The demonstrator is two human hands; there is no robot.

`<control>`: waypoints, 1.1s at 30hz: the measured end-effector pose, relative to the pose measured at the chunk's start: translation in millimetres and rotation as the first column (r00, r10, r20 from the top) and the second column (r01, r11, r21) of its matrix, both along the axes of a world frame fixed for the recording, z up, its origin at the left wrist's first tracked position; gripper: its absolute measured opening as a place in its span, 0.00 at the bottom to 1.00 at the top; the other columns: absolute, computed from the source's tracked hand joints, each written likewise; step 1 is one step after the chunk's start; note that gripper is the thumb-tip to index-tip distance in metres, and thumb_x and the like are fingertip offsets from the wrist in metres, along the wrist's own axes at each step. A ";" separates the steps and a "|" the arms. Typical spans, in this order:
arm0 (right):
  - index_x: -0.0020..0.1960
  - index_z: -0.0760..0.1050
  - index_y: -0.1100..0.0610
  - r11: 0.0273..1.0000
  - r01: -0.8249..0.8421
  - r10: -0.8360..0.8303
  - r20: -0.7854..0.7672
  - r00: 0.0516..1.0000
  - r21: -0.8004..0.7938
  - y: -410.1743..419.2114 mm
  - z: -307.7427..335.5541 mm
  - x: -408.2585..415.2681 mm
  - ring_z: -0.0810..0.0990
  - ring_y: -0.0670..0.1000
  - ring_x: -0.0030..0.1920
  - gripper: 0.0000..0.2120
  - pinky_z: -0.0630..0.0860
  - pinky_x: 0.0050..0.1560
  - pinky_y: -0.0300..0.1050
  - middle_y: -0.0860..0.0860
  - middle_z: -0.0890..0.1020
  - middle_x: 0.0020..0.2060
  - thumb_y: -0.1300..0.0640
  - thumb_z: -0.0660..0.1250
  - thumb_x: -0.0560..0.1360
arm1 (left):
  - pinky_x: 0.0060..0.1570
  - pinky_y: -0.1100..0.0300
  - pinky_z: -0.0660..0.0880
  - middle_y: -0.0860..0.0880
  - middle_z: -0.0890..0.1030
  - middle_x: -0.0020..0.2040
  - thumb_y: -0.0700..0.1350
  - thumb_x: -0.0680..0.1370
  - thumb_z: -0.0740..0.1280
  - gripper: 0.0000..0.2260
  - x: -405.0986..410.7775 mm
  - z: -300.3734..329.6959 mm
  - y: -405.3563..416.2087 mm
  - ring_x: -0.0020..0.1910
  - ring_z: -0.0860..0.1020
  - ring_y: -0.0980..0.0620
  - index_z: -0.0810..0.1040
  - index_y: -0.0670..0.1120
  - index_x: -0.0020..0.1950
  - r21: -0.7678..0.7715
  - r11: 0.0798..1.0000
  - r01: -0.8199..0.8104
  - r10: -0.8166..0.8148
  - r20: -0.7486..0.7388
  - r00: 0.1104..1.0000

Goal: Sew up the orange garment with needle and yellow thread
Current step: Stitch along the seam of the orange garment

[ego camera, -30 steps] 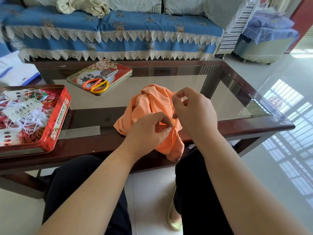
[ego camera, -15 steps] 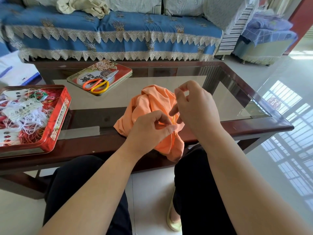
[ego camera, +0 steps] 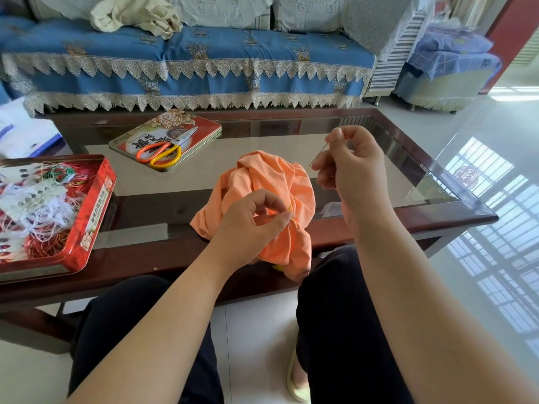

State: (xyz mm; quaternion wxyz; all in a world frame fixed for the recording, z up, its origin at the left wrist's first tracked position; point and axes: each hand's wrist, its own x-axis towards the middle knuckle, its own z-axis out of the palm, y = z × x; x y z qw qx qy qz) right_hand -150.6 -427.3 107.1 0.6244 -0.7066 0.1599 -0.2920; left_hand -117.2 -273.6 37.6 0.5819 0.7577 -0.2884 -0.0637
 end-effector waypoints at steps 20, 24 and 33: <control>0.46 0.69 0.57 0.923 -0.142 0.139 0.036 0.990 0.357 -3.2 3.5 9.3 0.77 0.51 0.31 0.10 0.82 0.42 0.51 0.51 0.76 0.29 0.56 0.55 0.83 | 0.45 0.82 0.66 0.64 0.78 0.44 0.46 0.77 0.70 0.02 10.6 -11.0 0.2 0.45 0.72 0.77 0.80 0.54 0.47 0.248 0.969 0.014 -0.017 0.012 1.000; 0.42 0.67 0.56 0.950 -0.144 0.144 0.020 0.989 0.278 -0.6 6.0 10.6 0.64 0.45 0.23 0.12 0.70 0.26 0.41 0.46 0.68 0.23 0.56 0.54 0.84 | 0.43 0.82 0.67 0.63 0.78 0.44 0.46 0.77 0.70 0.01 12.0 -14.0 0.5 0.45 0.72 0.76 0.81 0.53 0.48 0.282 0.959 0.027 -0.024 -0.014 1.000; 0.42 0.68 0.56 0.949 -0.143 0.128 0.069 0.989 0.282 8.8 6.2 8.3 0.63 0.45 0.24 0.12 0.62 0.23 0.38 0.48 0.68 0.26 0.57 0.55 0.83 | 0.38 0.75 0.72 0.61 0.79 0.42 0.48 0.77 0.70 0.02 11.8 -12.8 3.9 0.42 0.76 0.64 0.81 0.54 0.45 0.292 0.956 -0.020 0.044 -0.075 0.996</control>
